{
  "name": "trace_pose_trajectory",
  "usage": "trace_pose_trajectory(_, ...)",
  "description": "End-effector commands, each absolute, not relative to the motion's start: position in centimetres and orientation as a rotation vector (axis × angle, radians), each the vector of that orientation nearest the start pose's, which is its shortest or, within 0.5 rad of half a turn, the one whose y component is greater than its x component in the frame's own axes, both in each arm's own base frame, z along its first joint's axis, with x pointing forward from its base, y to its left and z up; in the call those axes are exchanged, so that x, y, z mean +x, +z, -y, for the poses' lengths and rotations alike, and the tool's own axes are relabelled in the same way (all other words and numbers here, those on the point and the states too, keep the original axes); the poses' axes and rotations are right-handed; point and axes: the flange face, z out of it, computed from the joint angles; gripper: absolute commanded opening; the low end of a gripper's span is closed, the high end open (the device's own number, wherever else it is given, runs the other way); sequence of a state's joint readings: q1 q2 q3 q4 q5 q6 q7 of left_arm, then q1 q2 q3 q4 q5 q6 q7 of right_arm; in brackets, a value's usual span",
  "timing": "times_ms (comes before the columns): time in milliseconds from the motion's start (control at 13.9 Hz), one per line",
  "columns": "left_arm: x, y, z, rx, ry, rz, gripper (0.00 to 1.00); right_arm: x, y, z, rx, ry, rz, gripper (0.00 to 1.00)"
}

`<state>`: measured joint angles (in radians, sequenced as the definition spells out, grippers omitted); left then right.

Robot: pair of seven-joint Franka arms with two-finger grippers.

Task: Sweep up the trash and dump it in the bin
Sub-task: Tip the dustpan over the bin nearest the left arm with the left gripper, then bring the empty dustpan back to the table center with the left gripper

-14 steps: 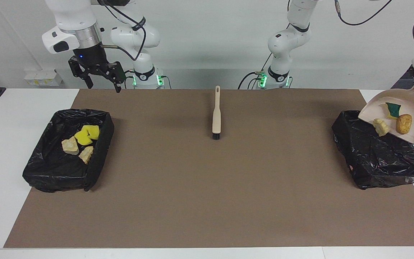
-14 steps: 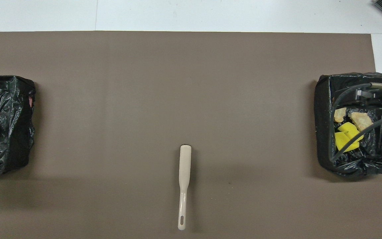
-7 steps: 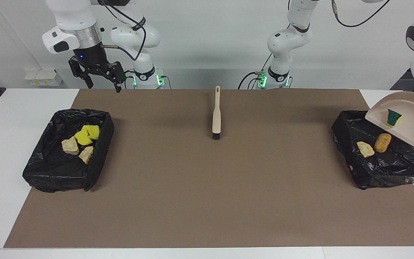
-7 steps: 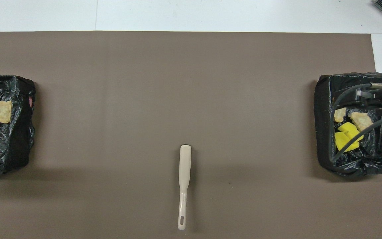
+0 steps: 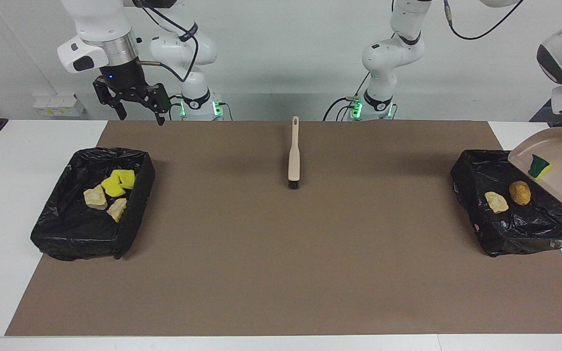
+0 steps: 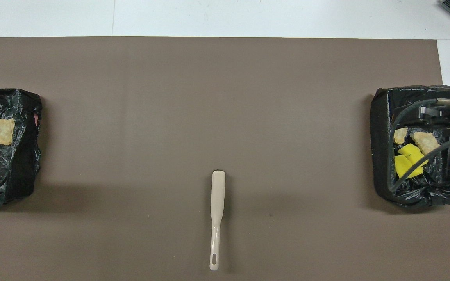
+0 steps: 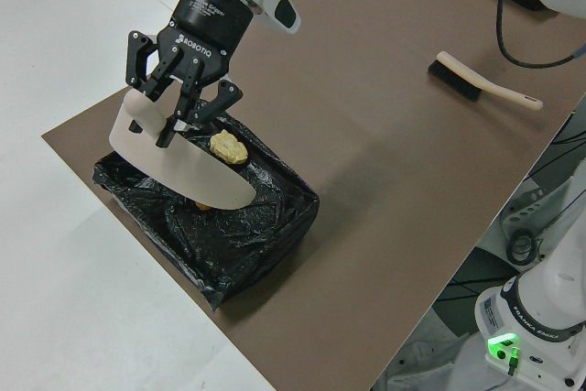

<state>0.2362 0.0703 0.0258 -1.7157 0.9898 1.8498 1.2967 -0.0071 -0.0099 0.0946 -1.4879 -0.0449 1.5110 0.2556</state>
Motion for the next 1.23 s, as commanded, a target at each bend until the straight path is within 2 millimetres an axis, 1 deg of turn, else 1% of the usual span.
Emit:
trace_pose_trajectory(0, 56.3, 57.5, -20.9, -1.762, 0.824, -1.411, 0.0, 53.9, 66.5, -4.1, -3.174, -0.039, -0.218, 1.0)
trace_pose_trajectory(72, 56.3, 57.5, -20.8, -1.749, 0.833, -1.413, 0.0, 53.8, 66.4, -4.1, -3.176, -0.036, -0.189, 1.0)
trace_pose_trajectory(144, 56.5, 57.5, -20.1, -1.736, 0.835, -1.419, 0.0, 53.7, 66.3, -4.1, -3.18, -0.028, -0.138, 1.0)
trace_pose_trajectory(288, 56.6, 57.6, -20.1, -1.732, 0.837, -1.423, 0.0, 53.0, 65.9, -4.0, -3.186, -0.008, -0.101, 1.0)
trace_pose_trajectory(360, 56.5, 57.5, -20.2, -1.735, 0.839, -1.423, 0.0, 52.6, 65.8, -4.0, -3.187, -0.005, -0.101, 1.0)
trace_pose_trajectory(505, 55.9, 57.9, -21.4, -1.798, 0.835, -1.399, 0.0, 52.7, 65.7, -3.8, -3.185, -0.007, -0.108, 1.0)
trace_pose_trajectory(577, 55.2, 57.8, -22.2, -1.916, 0.776, -1.39, 0.0, 52.8, 65.7, -3.8, -3.185, -0.01, -0.11, 1.0)
trace_pose_trajectory(649, 54.3, 57.5, -24.1, -2.066, 0.704, -1.379, 0.0, 52.8, 65.7, -3.6, -3.185, -0.005, -0.112, 1.0)
trace_pose_trajectory(721, 53.8, 58.1, -25.3, -2.152, 0.636, -1.358, 0.0, 52.8, 65.7, -3.6, -3.185, -0.002, -0.113, 1.0)
trace_pose_trajectory(793, 53.1, 58.7, -26.5, -2.201, 0.599, -1.331, 0.0, 52.8, 65.7, -3.5, -3.185, -0.002, -0.117, 1.0)
trace_pose_trajectory(865, 53.1, 59.7, -26.9, -2.197, 0.584, -1.331, 0.0, 53.0, 65.7, -3.5, -3.184, -0.002, -0.117, 1.0)
trace_pose_trajectory(937, 53.1, 60.4, -26.9, -2.2, 0.572, -1.327, 0.0, 53.1, 65.7, -3.5, -3.182, -0.005, -0.117, 1.0)
trace_pose_trajectory(1009, 53.1, 60.6, -26.5, -2.234, 0.554, -1.327, 0.0, 53.2, 65.9, -3.6, -3.168, -0.007, -0.12, 1.0)
trace_pose_trajectory(1081, 53.0, 60.6, -26.2, -2.312, 0.496, -1.32, 0.0, 53.2, 66.0, -3.5, -3.159, 0.002, -0.126, 1.0)
trace_pose_trajectory(1153, 52.8, 60.2, -25.9, -2.429, 0.406, -1.31, 0.0, 53.2, 66.3, -3.7, -3.163, -0.004, -0.122, 1.0)
